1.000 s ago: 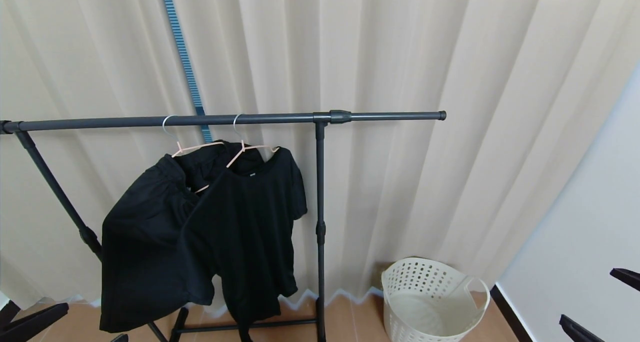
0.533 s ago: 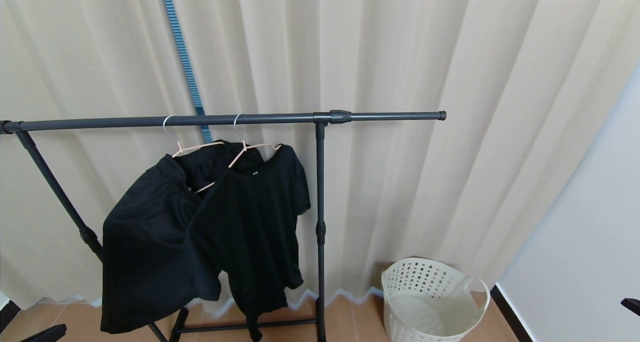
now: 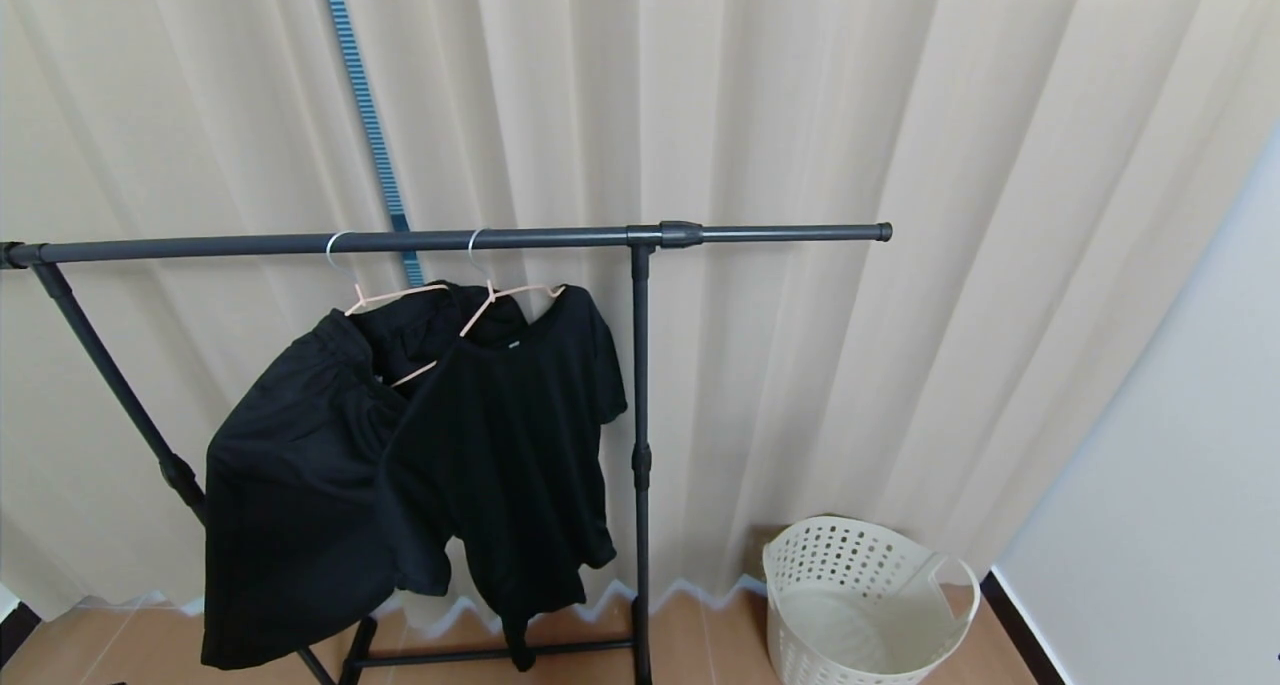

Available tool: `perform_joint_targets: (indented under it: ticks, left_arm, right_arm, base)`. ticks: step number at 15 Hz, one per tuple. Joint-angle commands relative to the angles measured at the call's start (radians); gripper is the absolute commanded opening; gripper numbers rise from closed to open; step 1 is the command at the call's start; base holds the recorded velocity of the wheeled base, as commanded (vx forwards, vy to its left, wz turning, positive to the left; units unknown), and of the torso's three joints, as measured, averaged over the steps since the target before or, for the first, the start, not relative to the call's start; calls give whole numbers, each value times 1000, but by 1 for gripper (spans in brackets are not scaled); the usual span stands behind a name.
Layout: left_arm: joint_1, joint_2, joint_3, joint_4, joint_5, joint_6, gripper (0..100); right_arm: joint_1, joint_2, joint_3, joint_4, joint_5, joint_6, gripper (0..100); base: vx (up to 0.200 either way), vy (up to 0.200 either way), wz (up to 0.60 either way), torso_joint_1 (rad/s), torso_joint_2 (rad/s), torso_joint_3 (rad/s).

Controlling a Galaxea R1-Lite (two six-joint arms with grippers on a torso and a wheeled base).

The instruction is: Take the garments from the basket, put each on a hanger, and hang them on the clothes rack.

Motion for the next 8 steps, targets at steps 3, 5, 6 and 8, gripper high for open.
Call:
perform_joint_targets:
  ticks: [3, 5, 6, 8]
  left_arm:
    - [0, -92, 3, 113, 12, 24, 100]
    - [2, -109, 3, 138, 49, 24, 100]
    - [0, -115, 3, 139, 63, 24, 100]
    - [2, -127, 3, 170, 109, 24, 100]
  right_arm:
    - [-18, -127, 1, 47, 0, 2, 100]
    - [-41, -154, 1, 51, -7, 2, 100]
    - [-52, -162, 1, 51, -20, 2, 100]
    - [-78, -183, 1, 51, -46, 8, 100]
  base:
    - [0, 0, 0, 0, 0, 0]
    - [0, 0, 0, 0, 0, 0]
    - [0, 0, 0, 0, 0, 0]
    - [0, 0, 0, 0, 0, 0]
